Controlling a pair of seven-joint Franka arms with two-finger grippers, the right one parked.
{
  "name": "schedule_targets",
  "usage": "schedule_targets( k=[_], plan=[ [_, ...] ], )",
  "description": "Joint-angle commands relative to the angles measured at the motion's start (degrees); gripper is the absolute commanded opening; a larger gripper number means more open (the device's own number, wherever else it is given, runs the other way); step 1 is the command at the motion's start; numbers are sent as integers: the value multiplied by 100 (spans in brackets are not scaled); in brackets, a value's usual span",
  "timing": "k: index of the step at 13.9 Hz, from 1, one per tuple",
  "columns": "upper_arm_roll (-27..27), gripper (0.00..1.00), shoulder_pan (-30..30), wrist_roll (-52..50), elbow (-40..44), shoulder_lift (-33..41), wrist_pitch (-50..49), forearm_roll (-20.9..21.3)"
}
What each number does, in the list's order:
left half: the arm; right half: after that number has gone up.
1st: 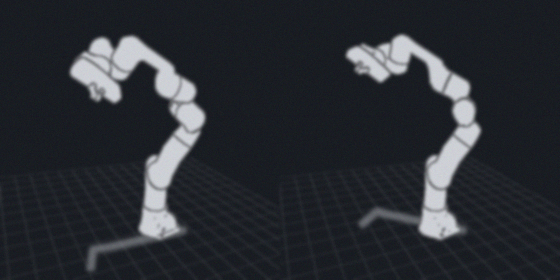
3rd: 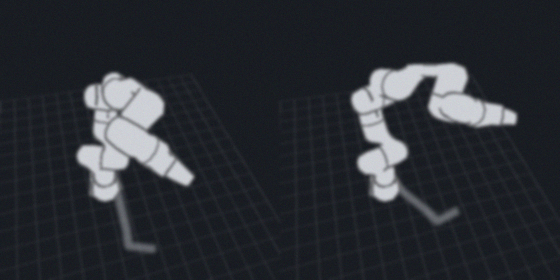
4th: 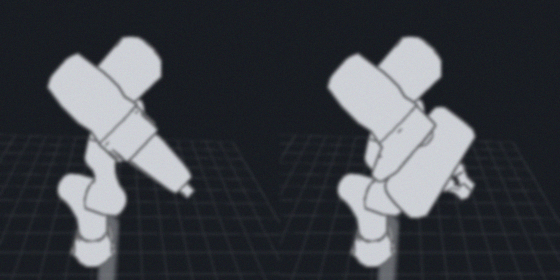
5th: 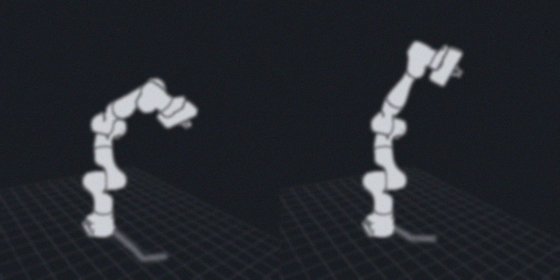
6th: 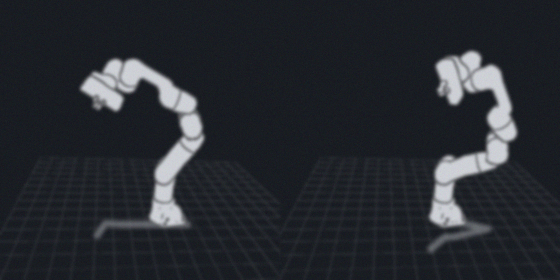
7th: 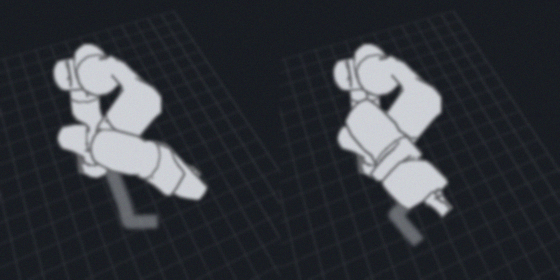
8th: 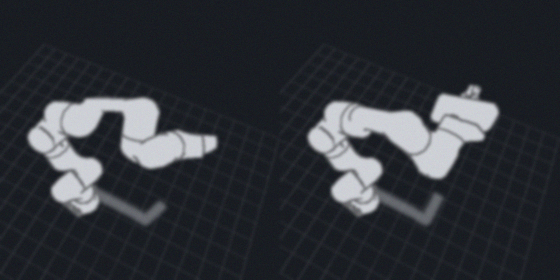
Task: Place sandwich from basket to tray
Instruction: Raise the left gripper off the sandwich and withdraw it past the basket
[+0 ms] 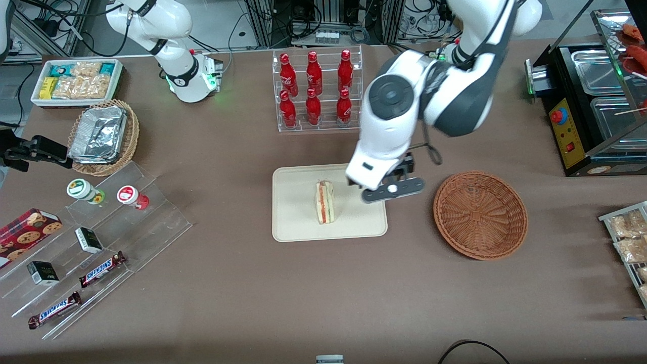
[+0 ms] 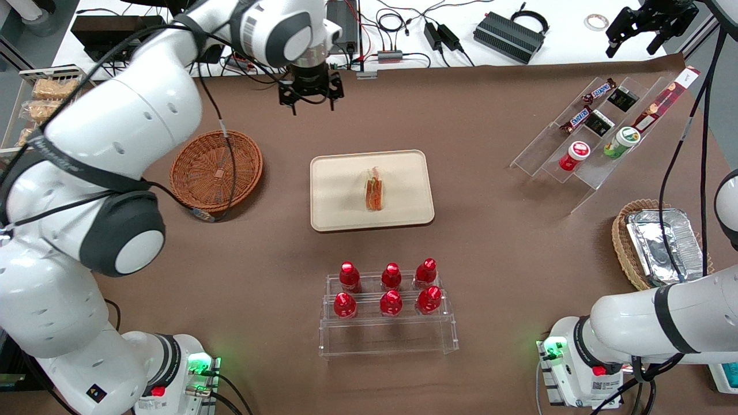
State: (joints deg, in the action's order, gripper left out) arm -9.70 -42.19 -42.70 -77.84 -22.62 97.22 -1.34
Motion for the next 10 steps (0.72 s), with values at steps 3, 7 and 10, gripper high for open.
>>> schedule_targets(
  k=[3,7,10],
  plan=[
    [-550,100,-53,910,-574,803,-439,-7],
    [-1086,100,-53,1771,-583,1137,-827,-68],
    [-1727,100,-53,2711,-574,1365,-1205,-200]
  ],
)
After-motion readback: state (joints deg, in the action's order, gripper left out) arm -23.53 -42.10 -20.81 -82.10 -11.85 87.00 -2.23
